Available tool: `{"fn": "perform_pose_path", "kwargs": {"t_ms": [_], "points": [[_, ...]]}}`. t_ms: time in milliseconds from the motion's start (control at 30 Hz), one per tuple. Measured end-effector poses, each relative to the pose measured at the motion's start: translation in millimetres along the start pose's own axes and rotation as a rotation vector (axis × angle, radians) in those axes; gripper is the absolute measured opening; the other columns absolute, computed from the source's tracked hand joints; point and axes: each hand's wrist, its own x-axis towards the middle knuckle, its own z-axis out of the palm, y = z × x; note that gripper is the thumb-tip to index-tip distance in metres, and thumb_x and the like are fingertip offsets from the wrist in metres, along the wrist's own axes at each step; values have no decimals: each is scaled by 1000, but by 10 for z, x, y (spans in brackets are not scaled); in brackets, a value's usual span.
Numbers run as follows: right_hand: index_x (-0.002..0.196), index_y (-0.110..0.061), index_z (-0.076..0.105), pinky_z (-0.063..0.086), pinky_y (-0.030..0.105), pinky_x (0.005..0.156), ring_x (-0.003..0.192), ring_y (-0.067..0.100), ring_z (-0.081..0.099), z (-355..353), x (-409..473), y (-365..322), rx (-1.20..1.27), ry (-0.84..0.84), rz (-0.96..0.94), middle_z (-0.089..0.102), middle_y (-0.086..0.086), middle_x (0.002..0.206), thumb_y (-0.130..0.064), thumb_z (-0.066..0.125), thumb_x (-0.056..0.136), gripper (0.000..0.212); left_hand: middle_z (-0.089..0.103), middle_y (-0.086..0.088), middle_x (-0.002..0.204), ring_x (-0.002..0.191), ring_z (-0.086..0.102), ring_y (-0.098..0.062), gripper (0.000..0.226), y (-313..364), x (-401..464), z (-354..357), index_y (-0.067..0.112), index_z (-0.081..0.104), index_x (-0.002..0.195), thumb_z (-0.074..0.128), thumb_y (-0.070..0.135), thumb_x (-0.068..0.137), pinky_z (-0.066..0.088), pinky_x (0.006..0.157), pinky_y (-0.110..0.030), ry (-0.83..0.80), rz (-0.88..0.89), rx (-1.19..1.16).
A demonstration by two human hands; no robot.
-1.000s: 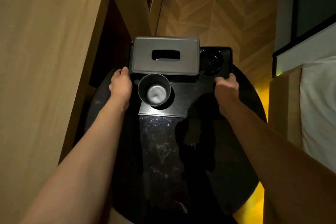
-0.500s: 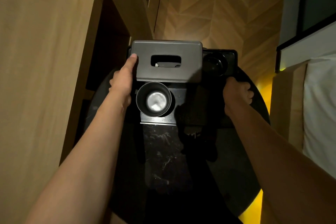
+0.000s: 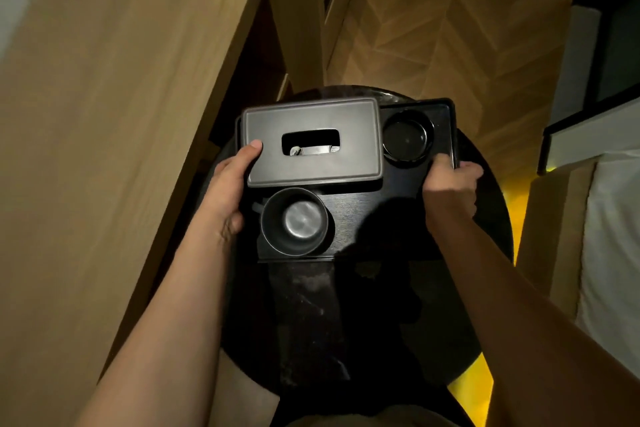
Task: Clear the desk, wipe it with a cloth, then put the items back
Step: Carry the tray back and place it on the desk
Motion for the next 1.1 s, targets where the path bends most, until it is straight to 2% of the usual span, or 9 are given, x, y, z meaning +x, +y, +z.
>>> {"fn": "perform_pose_path", "kwargs": {"t_ms": [167, 300, 633, 767, 933, 1100], "points": [[128, -15, 43, 37, 46, 101, 113, 33, 53, -18, -457, 0, -62, -92, -135, 56, 10, 127, -47, 44, 91, 48, 67, -18, 127, 110, 68, -36, 72, -165, -563, -369, 13, 49, 139, 78, 47, 82, 53, 100, -53, 134, 60, -132], [134, -13, 41, 36, 50, 104, 119, 37, 52, 42, -888, -12, -129, -186, -235, 55, 13, 132, -47, 44, 91, 55, 67, -17, 125, 109, 69, -36, 75, -417, -1126, -763, 13, 49, 139, 77, 51, 82, 53, 99, -53, 255, 93, -207], [130, -10, 44, 33, 49, 108, 123, 37, 50, 414, -2342, 218, -321, -525, -579, 56, 14, 133, -43, 45, 91, 50, 71, -12, 119, 104, 72, -29, 66, -1450, -2548, -1836, 18, 54, 135, 74, 53, 83, 55, 97, -47, 611, 134, -535], [131, -10, 44, 30, 46, 108, 122, 36, 52, 553, -3076, 560, -386, -642, -695, 59, 13, 131, -43, 46, 92, 52, 76, -8, 108, 98, 74, -25, 45, -2015, -3138, -2252, 22, 66, 119, 74, 51, 85, 57, 94, -44, 728, 174, -665], [130, -12, 44, 31, 50, 109, 122, 37, 50, 622, -4044, 1206, -485, -773, -812, 58, 12, 131, -45, 45, 92, 51, 78, -5, 96, 91, 76, -22, 36, -2828, -3900, -2778, 18, 70, 109, 75, 46, 86, 60, 84, -39, 905, 203, -820], [132, -13, 43, 36, 53, 106, 116, 34, 52, 541, -5045, 2032, -573, -902, -954, 58, 11, 125, -45, 47, 93, 51, 78, -9, 99, 91, 76, -24, 37, -3789, -4713, -3177, 15, 71, 107, 75, 45, 87, 60, 79, -38, 1080, 231, -989]]}}
